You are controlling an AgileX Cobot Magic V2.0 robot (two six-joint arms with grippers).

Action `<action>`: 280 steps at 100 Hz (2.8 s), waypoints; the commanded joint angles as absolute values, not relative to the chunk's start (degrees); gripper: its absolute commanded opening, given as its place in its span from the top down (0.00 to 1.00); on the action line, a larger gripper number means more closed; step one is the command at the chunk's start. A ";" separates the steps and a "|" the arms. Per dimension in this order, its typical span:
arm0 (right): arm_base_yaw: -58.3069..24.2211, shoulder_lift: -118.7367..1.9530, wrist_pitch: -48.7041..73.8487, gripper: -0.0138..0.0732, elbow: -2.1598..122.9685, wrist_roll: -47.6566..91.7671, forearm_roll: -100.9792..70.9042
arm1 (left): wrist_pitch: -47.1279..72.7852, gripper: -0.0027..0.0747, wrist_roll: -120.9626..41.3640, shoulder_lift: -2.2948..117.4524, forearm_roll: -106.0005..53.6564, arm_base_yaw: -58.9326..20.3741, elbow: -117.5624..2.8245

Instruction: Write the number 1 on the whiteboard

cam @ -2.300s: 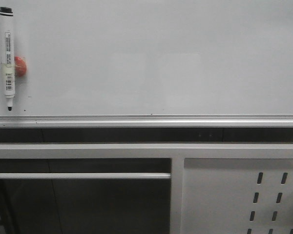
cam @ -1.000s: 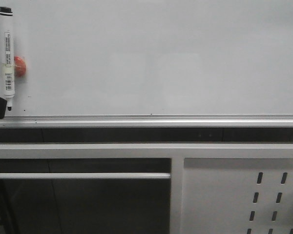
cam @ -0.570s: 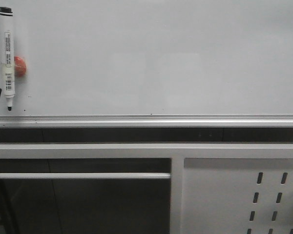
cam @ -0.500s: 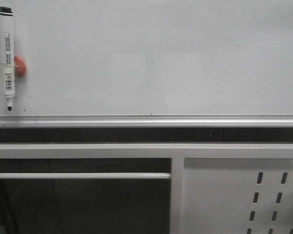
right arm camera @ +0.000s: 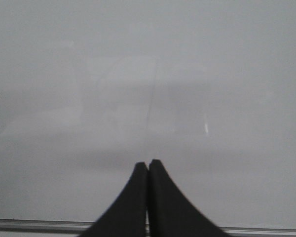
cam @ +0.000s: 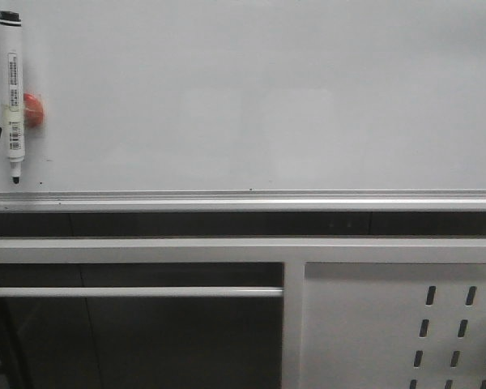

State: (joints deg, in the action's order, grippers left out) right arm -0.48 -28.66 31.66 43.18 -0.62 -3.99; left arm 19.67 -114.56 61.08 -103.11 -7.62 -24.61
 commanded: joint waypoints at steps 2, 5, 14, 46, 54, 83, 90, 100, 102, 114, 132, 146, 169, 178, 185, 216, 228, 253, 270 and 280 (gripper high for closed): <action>-0.64 -29.47 27.46 0.92 45.05 0.00 -3.96 | 22.56 0.40 -114.79 62.48 -106.14 -8.08 -27.77; -0.64 -29.47 27.46 0.92 45.05 0.00 -3.96 | 22.56 0.41 -114.79 63.03 -106.14 -8.08 -28.22; -0.64 -29.47 27.36 0.92 45.05 0.00 -3.96 | 22.45 0.41 -114.79 64.70 -106.14 -8.08 -29.39; -0.64 -29.47 27.04 0.92 45.05 0.00 -3.96 | 24.61 0.41 -114.69 69.83 -106.14 -8.08 -31.24; -0.64 -29.47 27.04 0.92 45.05 0.00 -3.96 | 25.80 0.41 -114.69 70.63 -106.14 -8.08 -31.24; -0.64 -29.47 27.04 0.92 45.05 0.00 -3.96 | 25.68 0.41 -114.69 72.71 -106.14 -8.08 -35.22; -0.64 -29.47 26.98 0.92 45.05 0.00 -3.96 | 25.79 0.41 -114.69 73.63 -106.14 -8.08 -35.94; -0.64 -29.47 26.70 0.92 45.05 0.00 -3.96 | 26.02 0.56 -114.69 74.56 -106.14 -8.08 -36.03; -0.64 -29.47 26.70 0.92 45.05 0.00 -3.96 | 26.17 0.62 -114.58 74.63 -106.14 -8.08 -36.03; -0.64 -29.47 26.61 0.92 45.05 0.00 -3.96 | 28.47 0.99 -114.46 74.63 -106.14 -8.08 -36.03; -0.64 -29.47 26.61 0.92 45.05 0.00 -3.96 | 32.81 0.99 -110.61 74.06 -104.36 -8.08 -36.03; -0.64 -29.47 26.95 0.92 45.05 0.00 -3.96 | 33.32 0.99 -110.00 71.34 -100.41 -8.08 -36.03; -0.64 -29.47 31.10 0.92 46.59 5.57 -8.49 | 37.03 0.99 -99.03 63.17 -83.53 -8.08 -36.03; -0.64 -29.47 33.55 0.92 47.45 13.96 -16.26 | 40.13 0.99 -95.75 59.57 -77.19 -8.08 -36.03; -0.64 -29.47 36.13 0.92 47.76 20.12 -21.82 | 41.42 0.99 -93.21 57.07 -72.62 -8.08 -36.16; -0.64 -29.70 49.06 0.92 48.47 28.25 -30.74 | 50.76 0.99 -83.91 54.16 -56.65 -9.85 -41.41; -0.64 -29.97 50.92 0.92 48.78 33.03 -36.42 | 51.31 0.99 -77.49 54.16 -50.02 -13.72 -44.62; -0.64 -34.81 53.74 0.92 48.78 40.19 -46.35 | 51.58 0.99 -67.52 57.55 -38.62 -23.03 -49.33; -0.64 -38.42 53.58 0.82 48.78 42.70 -50.82 | 51.39 0.99 -65.22 61.38 -36.20 -28.03 -51.03; -0.64 -40.58 54.41 0.63 48.78 42.70 -51.13 | 50.72 0.99 -65.22 63.16 -36.11 -30.23 -52.53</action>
State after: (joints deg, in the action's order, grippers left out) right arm -0.48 -38.63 56.17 47.03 41.61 -47.68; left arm 52.81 -66.18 62.70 -34.16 -28.20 -49.42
